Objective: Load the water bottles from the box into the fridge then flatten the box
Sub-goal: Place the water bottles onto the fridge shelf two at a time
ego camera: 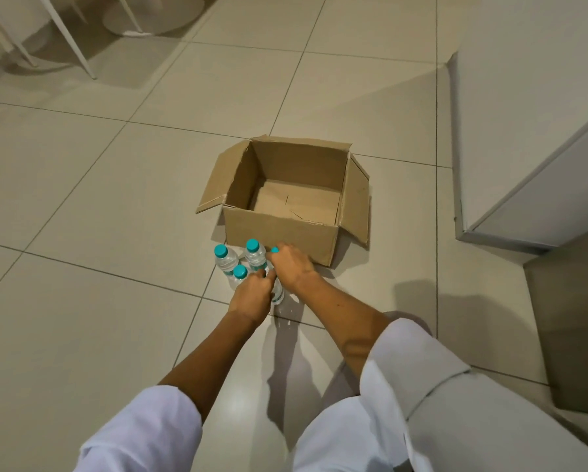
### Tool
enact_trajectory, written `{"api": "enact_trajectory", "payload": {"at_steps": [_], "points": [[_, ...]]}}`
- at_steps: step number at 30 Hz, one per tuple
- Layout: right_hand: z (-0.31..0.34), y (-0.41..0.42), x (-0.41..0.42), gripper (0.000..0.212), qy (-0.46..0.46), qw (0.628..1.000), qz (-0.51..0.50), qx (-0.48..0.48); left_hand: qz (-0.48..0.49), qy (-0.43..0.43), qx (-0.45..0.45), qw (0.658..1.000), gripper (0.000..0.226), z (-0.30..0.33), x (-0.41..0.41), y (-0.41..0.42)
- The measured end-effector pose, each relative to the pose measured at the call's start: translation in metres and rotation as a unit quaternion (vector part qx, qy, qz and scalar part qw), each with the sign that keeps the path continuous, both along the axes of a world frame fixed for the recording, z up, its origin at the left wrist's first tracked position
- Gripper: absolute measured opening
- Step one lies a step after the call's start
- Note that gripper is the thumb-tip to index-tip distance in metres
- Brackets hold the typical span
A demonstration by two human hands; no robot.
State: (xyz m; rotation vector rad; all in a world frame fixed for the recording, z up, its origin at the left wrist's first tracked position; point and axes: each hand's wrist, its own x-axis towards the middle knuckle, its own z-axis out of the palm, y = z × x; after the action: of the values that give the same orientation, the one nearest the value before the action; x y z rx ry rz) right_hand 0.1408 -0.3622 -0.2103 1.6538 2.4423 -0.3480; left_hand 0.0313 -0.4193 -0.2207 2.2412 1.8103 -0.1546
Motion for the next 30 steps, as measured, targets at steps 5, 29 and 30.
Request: {"api": "enact_trajectory", "payload": {"at_steps": [5, 29, 30], "points": [[-0.006, -0.005, 0.008, 0.031, 0.004, 0.999, -0.038, -0.019, -0.027, 0.017, -0.008, 0.999, 0.044, -0.006, 0.006, -0.011], [0.203, -0.143, 0.240, 0.031, 0.209, 0.901, -0.333, 0.185, -0.290, -0.152, -0.077, 0.942, 0.031, 0.245, 0.183, 0.010], [0.217, -0.156, 0.250, 0.031, 0.210, 0.890, -0.352, 0.197, -0.297, -0.173, -0.082, 0.936, 0.027, 0.260, 0.197, 0.006]]}}
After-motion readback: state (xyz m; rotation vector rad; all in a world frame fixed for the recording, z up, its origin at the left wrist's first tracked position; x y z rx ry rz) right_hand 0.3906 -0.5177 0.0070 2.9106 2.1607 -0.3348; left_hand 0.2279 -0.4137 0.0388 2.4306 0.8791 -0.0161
